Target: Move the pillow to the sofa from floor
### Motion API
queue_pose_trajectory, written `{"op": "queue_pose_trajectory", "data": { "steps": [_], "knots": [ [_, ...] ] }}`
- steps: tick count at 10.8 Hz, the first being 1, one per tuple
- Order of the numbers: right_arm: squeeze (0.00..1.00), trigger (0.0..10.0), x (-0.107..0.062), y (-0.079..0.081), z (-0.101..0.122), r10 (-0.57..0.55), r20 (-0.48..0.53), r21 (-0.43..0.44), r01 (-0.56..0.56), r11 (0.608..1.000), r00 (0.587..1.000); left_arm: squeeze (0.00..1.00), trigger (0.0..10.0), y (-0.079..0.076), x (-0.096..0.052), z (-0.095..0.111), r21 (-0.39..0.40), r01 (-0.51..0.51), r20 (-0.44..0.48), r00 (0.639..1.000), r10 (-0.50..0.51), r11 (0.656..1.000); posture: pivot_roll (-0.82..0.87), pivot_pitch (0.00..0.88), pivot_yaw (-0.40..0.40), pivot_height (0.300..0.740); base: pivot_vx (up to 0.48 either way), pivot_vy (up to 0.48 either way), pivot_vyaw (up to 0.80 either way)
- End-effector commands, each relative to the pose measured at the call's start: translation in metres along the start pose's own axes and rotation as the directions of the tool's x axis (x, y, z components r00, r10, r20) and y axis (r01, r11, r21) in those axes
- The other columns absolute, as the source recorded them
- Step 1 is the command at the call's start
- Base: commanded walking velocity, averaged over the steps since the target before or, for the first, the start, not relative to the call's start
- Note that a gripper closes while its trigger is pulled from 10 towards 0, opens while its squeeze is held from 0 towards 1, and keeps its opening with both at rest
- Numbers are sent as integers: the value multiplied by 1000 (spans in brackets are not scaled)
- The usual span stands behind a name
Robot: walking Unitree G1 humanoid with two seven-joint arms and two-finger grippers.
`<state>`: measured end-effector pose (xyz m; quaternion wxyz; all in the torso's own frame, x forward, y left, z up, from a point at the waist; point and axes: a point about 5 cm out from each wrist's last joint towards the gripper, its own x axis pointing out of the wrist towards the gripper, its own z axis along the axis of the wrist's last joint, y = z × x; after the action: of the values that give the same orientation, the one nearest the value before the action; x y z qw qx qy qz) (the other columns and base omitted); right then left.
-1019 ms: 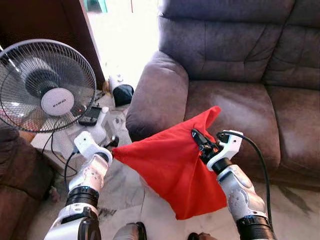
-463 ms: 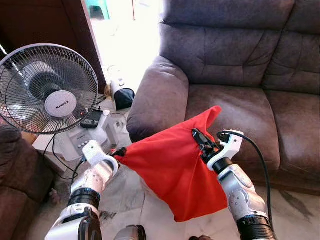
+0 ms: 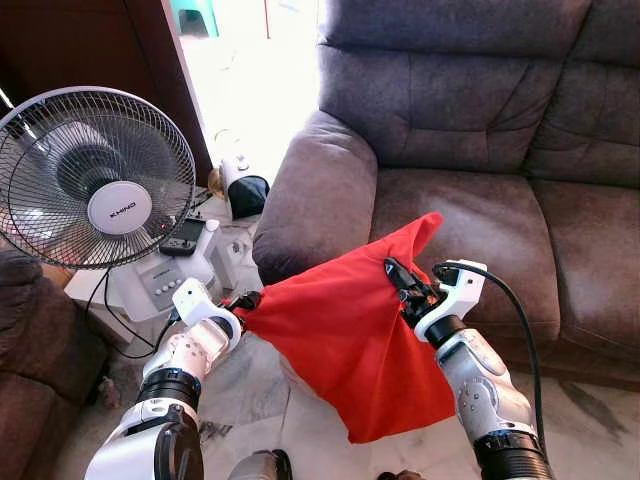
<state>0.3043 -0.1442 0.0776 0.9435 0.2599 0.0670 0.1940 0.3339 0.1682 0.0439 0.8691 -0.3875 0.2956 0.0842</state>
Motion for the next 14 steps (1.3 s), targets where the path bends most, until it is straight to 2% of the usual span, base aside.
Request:
{"op": "queue_pose_trajectory", "data": {
  "steps": [1,3,5,6,7,8,14],
  "knots": [
    [0,10000,10,18,30,88,118,-64,-81,995,989,0,10000,3,1,-3,-15,-6,-24,1000,5,1000,48,70,31,740,0,0,0],
    [0,10000,8,16,35,89,132,-63,-81,995,987,0,10000,3,3,-3,-80,11,-7,1000,-12,997,39,70,30,740,0,0,0],
    [0,10000,7,12,34,78,130,-63,-70,996,988,0,10000,6,3,-5,-28,-3,-10,1000,3,1000,38,72,27,740,0,0,0],
    [0,10000,7,14,34,84,132,-60,-77,995,988,0,10000,6,4,-6,-48,14,-7,1000,-14,999,38,72,27,740,0,0,0],
    [0,10000,8,17,36,95,138,-57,-88,995,986,0,9294,6,4,-7,-98,36,-4,999,-37,995,36,73,27,740,0,0,0],
    [0,10000,8,16,37,96,142,-58,-88,994,985,0,0,6,5,-7,-103,46,-16,999,-48,994,33,76,26,740,0,0,0],
    [0,10000,7,15,43,92,159,-62,-83,995,983,0,0,9,5,-11,-104,48,-44,998,-52,993,26,78,27,740,0,0,0]
  ]
}}
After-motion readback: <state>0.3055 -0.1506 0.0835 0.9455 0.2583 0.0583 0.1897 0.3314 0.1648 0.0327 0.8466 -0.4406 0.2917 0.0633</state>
